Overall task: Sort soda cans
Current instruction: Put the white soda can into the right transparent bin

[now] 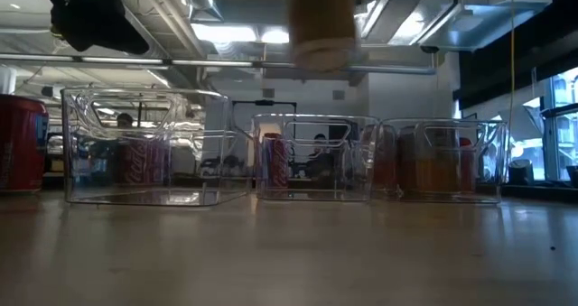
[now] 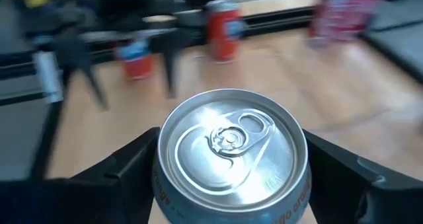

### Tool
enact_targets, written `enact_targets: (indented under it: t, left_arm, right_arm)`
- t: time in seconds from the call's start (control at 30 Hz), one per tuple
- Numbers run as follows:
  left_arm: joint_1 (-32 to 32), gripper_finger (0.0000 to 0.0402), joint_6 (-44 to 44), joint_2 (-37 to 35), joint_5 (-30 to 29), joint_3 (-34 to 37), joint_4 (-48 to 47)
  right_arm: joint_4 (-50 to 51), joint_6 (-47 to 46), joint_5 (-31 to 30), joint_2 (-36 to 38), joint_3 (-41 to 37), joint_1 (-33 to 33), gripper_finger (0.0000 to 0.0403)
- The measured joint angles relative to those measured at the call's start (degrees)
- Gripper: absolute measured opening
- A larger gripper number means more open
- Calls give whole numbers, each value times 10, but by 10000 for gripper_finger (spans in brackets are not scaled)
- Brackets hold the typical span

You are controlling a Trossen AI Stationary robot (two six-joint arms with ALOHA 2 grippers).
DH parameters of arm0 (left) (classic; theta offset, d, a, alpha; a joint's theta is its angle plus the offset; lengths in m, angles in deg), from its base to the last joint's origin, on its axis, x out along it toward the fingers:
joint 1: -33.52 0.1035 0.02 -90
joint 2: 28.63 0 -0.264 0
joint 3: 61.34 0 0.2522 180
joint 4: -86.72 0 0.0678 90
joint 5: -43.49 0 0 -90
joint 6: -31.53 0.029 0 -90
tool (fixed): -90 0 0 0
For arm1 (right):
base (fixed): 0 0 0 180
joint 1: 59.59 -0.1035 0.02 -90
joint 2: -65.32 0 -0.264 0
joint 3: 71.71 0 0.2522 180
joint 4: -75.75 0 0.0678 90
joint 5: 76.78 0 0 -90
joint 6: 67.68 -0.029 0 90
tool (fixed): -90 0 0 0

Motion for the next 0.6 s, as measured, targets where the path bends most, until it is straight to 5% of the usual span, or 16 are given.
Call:
enact_targets:
  t: [0.3,0.6]
  left_arm:
    - [8,345,11,0,-12,0,-10]
    - [13,345,11,0,-25,0,-10]
  right_arm:
    - [203,-43,-186,126,-20,60,290]
    - [164,-91,-211,151,-169,127,290]
